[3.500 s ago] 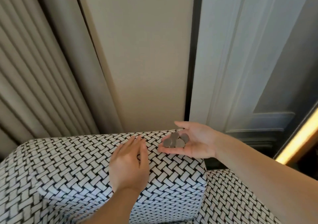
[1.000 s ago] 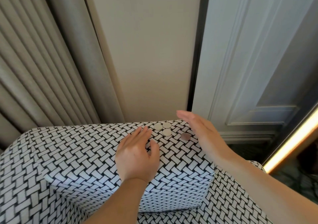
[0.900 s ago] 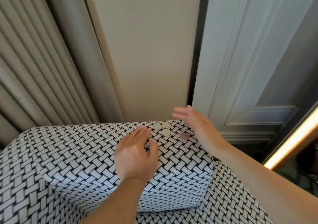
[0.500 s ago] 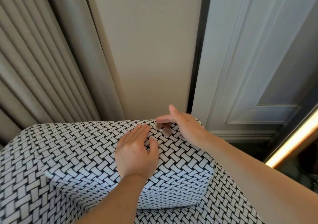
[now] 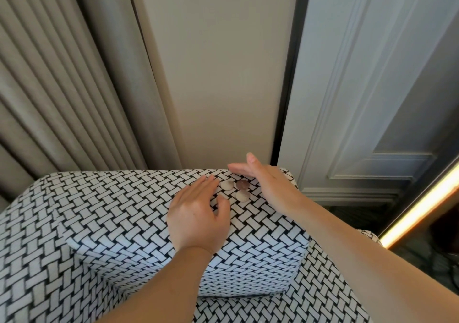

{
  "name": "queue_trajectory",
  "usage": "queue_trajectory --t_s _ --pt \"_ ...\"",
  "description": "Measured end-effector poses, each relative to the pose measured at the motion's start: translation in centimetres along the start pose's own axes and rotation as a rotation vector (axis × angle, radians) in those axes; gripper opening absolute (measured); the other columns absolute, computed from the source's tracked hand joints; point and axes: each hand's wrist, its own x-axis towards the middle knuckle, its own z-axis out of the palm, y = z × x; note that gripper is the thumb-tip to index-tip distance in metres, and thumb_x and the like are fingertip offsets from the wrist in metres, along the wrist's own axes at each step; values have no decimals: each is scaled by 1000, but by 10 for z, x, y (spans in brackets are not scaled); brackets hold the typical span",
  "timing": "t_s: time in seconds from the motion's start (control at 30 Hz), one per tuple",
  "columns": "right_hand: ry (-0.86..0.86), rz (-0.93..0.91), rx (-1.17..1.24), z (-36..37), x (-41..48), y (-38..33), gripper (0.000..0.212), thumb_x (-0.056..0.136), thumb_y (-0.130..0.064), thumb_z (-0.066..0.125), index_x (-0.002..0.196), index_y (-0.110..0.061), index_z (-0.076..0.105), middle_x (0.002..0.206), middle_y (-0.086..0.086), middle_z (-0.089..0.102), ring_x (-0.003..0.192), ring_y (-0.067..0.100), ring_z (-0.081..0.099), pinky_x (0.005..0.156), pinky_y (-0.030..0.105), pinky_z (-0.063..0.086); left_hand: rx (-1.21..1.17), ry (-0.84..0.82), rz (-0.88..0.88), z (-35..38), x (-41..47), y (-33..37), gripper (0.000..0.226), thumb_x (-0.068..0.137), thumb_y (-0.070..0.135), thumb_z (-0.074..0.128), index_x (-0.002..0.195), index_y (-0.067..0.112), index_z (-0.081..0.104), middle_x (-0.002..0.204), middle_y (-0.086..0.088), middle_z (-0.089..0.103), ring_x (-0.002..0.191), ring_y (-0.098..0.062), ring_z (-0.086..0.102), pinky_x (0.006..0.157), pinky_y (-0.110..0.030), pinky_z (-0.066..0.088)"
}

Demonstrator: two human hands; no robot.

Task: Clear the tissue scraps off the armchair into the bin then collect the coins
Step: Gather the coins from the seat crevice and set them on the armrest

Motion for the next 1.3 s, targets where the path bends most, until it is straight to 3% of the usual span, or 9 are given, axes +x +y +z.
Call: queue_trajectory --t_s 0.13,0.3,0.43,0.6,0.7,0.83,0.97,1.17,1.3 --pt "-28 48 125 0 -4 -2 81 82 -67 7 135 -26 51 135 -16 53 113 -17 44 88 7 25 21 -47 -22 -1 2 0 45 78 36 40 103 17 73 105 3 71 105 -13 64 94 -32 45" --pt "103 35 434 -12 -13 2 65 98 -49 3 129 -23 53 142 -4 49 133 3 36 112 27 15 50 -109 -52 -7 2 5 52 79 44 35 114 22 67 113 6 68 109 -13 61 95 -32 44" --pt "171 13 570 -29 -37 16 54 95 -52 14 111 -27 59 137 -1 53 128 6 46 111 24 26 92 -161 -46 -9 3 7 59 80 49 30 125 24 60 117 6 65 110 -13 58 95 -34 45" --pt "112 54 388 -70 -66 33 48 92 -49 27 109 -23 62 109 -6 69 98 1 65 92 18 48 187 -261 -41 -13 8 7 65 79 60 20 128 33 54 122 13 56 114 -9 48 97 -31 37" --pt "67 16 303 -100 -77 49 42 93 -43 37 115 -19 63 104 -8 69 91 -4 66 86 11 49 225 -294 -36 -12 7 8 62 81 62 21 127 36 54 124 16 51 115 -7 45 98 -31 35" --pt "-22 -18 175 -132 -75 66 28 92 -36 43 110 -29 64 102 -14 69 93 -6 64 98 25 44 275 -278 -77 -10 10 6 55 86 58 25 127 36 52 124 17 48 114 -7 45 93 -31 39" --pt "-130 -119 70 -171 -66 74 26 93 -37 42 107 -36 64 100 -20 68 94 -11 60 90 17 42 318 -313 -138 -5 12 16 39 95 35 32 130 34 50 128 13 48 119 -10 43 101 -33 34" --pt "-232 -195 -11 -214 -57 53 21 95 -34 42 102 -42 60 98 -24 66 93 -15 57 80 6 37 846 -651 -261 -8 28 59 47 96 23 35 142 29 30 145 6 36 131 -14 34 108 -40 29" --pt "-281 -245 -49 -240 -61 15 21 95 -36 41 102 -40 60 103 -21 65 100 -10 57 87 13 40 873 -722 -342 10 48 131 25 89 35 49 109 21 52 109 5 59 101 -16 55 95 -37 40"
